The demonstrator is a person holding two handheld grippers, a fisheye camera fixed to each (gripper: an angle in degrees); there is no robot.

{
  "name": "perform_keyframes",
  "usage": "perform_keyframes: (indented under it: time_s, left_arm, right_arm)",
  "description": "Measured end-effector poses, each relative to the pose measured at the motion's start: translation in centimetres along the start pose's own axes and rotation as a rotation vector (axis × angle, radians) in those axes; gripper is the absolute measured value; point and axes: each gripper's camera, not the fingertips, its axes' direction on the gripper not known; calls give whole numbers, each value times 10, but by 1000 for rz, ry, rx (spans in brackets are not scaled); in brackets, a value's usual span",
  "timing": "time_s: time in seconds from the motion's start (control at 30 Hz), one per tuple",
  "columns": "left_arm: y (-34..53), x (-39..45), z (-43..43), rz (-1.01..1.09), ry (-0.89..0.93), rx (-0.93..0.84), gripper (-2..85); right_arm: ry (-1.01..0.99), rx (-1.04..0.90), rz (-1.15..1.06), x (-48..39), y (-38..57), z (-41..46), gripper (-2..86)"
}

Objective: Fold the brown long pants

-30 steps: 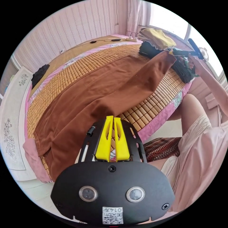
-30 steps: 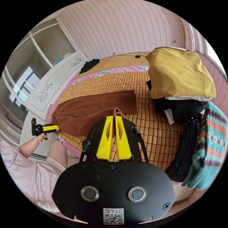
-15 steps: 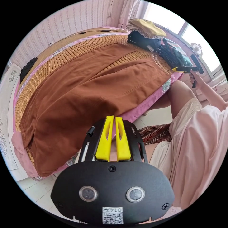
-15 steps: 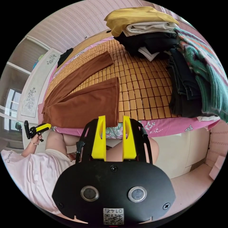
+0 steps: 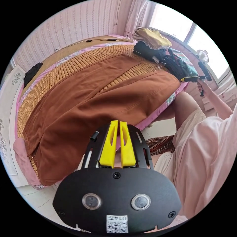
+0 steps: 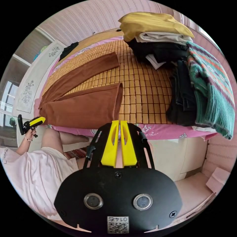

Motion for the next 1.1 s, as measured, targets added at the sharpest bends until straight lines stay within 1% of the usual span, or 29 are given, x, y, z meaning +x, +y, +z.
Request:
perform_keyframes:
  time_s: [0.03,0.1,0.17,0.27,0.33,0.4,0.43,0.47,0.53,0.6,0.67,0.7,0.73,0.77,0.83,0.87,0.93,1.03,1.07,1.1]
  left_arm:
    - [-7,2,0,19,7,2,4]
    - [-22,6,0,49,-8,4,10]
    - [-41,12,3,89,-23,15,21]
    - [-83,23,19,167,-16,2,49]
    - [-121,38,37,242,-10,-25,62]
    - [-145,54,49,315,-42,-20,66]
    - [-161,65,59,372,-66,-20,67]
    - [-168,70,65,398,-72,-25,68]
    - [-196,87,90,473,-74,-92,84]
    - [-213,97,106,503,-68,-136,101]
    - [-224,107,121,532,-64,-191,91]
    - [-227,112,128,560,-58,-242,40]
    - [-227,119,129,595,-41,-278,10]
    - [-226,122,126,617,-56,-279,6]
    - [-220,130,108,731,-49,-219,-3]
    - [-221,129,106,732,-35,-215,-4]
    - [-239,116,109,654,15,-220,-6]
    - [-264,102,116,549,40,-240,-7]
    - [-267,100,118,537,38,-245,-7]
    - [-273,98,119,521,38,-251,-7]
  right_arm:
    - [-4,2,4,2,-1,0,33]
    - [-28,102,-9,-1,-10,-8,56]
    - [-2,141,-25,-6,-26,-4,69]
    - [-25,105,-29,-10,-62,21,104]
    - [-27,54,-29,-11,-80,41,101]
    - [-9,-6,-29,-10,-87,61,47]
    - [-5,6,-22,-10,-86,61,38]
    - [-14,27,-11,-9,-79,55,26]
    - [-43,73,-18,-11,-59,35,17]
    - [-148,184,-58,-16,-15,-12,10]
    - [-202,249,-103,-22,17,-51,6]
    - [-250,274,-133,-26,34,-75,4]
    - [-277,284,-144,-27,40,-86,2]
    - [-265,331,-135,-28,50,-108,1]
    - [-201,388,-106,-21,51,-135,1]
    - [-171,407,-114,-15,41,-142,2]
    - [-169,358,-123,-6,18,-132,5]
    - [-212,369,-75,3,7,-101,20]
    - [-221,333,-54,5,5,-86,47]
    - [-229,303,-65,3,6,-73,94]
